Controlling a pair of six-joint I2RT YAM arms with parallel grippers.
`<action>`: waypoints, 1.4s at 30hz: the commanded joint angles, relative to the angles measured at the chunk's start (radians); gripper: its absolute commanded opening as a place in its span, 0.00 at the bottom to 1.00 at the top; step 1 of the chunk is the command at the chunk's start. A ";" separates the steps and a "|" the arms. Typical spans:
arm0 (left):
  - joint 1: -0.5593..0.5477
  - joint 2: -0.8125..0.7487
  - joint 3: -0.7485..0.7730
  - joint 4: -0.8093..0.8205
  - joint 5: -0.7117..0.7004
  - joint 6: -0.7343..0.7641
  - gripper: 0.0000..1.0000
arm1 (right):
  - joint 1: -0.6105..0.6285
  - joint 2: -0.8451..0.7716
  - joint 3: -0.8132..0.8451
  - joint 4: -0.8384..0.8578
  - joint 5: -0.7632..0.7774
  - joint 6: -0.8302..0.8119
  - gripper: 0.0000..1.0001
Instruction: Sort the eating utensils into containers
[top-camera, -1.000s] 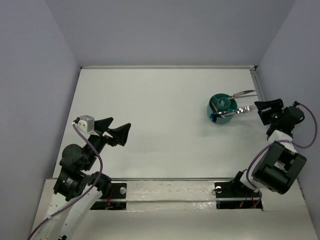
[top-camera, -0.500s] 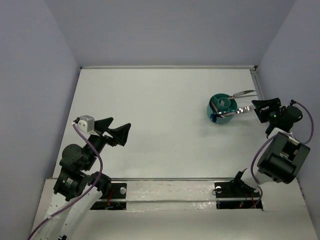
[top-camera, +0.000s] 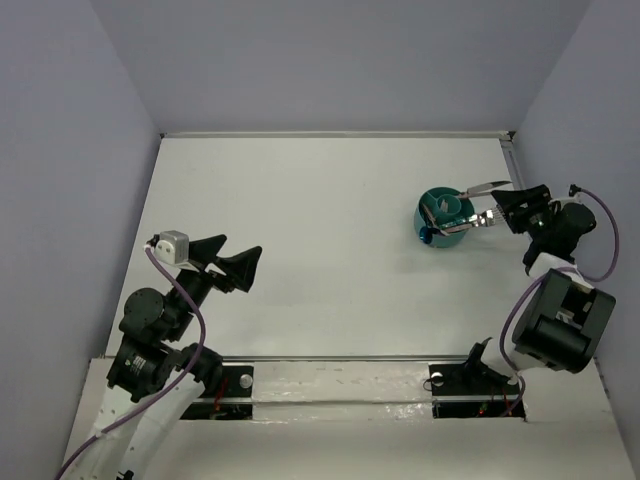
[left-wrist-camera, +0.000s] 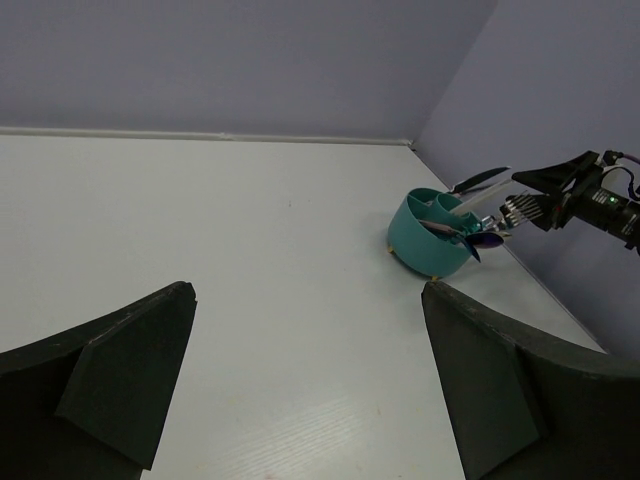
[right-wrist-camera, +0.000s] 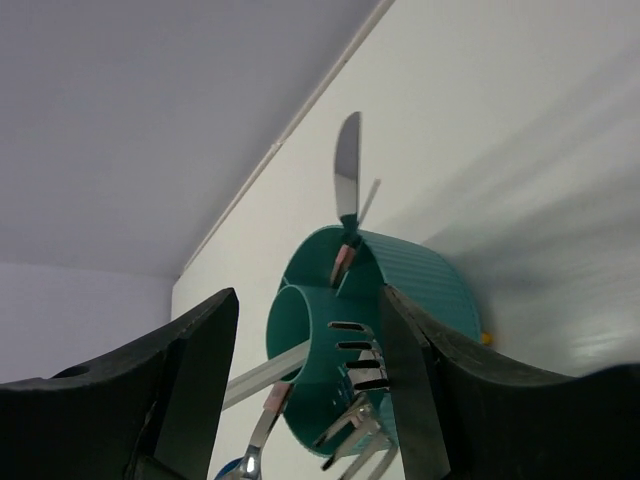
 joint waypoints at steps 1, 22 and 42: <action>-0.007 0.006 0.027 0.037 0.004 0.006 0.99 | 0.047 -0.086 0.044 -0.030 0.002 -0.040 0.64; -0.007 0.017 0.026 0.036 0.003 0.002 0.99 | 0.142 -0.200 0.079 -0.301 0.193 -0.169 0.85; -0.007 0.017 0.029 0.051 -0.046 -0.001 0.99 | 0.161 -0.623 0.157 -0.572 0.276 -0.225 1.00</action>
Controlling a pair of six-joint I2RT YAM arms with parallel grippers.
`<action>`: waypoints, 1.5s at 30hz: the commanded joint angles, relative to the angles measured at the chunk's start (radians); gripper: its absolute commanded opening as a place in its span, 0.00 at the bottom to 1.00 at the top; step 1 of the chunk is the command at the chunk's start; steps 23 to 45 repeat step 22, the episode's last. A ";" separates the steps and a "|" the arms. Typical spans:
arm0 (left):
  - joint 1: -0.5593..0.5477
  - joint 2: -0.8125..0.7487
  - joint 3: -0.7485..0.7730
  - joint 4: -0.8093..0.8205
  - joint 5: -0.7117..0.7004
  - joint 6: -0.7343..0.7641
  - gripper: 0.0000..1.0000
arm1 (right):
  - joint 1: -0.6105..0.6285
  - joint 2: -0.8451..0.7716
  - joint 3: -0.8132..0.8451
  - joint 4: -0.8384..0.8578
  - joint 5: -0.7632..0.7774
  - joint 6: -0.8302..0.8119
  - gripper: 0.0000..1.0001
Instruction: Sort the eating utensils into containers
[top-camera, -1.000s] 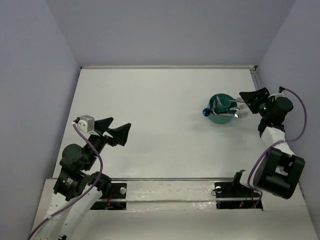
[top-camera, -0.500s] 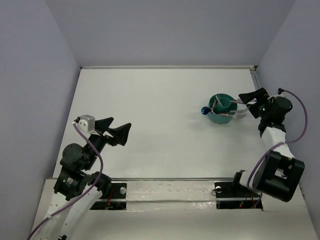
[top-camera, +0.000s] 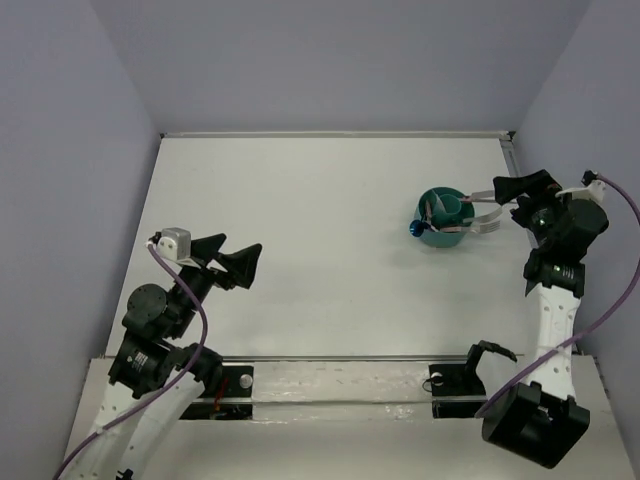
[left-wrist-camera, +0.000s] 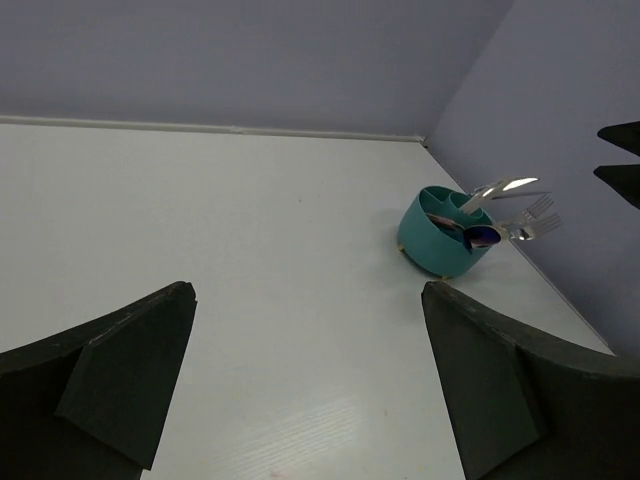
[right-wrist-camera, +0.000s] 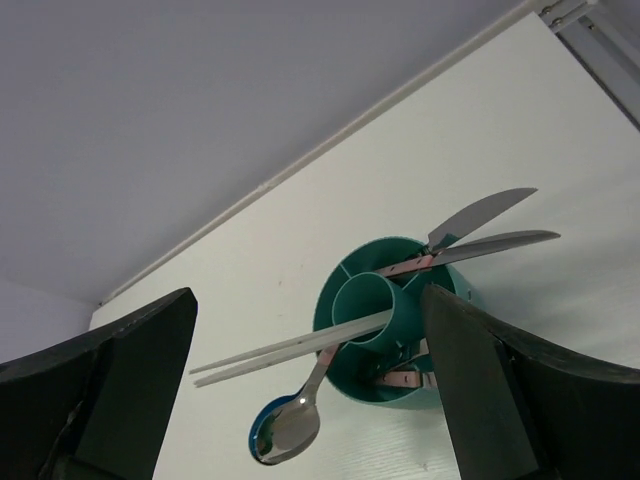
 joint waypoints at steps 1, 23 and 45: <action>-0.007 -0.009 0.030 0.057 -0.029 -0.005 0.99 | 0.006 -0.113 0.030 0.022 -0.078 0.035 1.00; -0.007 0.066 0.426 0.024 -0.127 0.021 0.99 | 0.006 -0.417 0.298 -0.185 -0.318 0.140 1.00; -0.007 0.066 0.426 0.024 -0.127 0.021 0.99 | 0.006 -0.417 0.298 -0.185 -0.318 0.140 1.00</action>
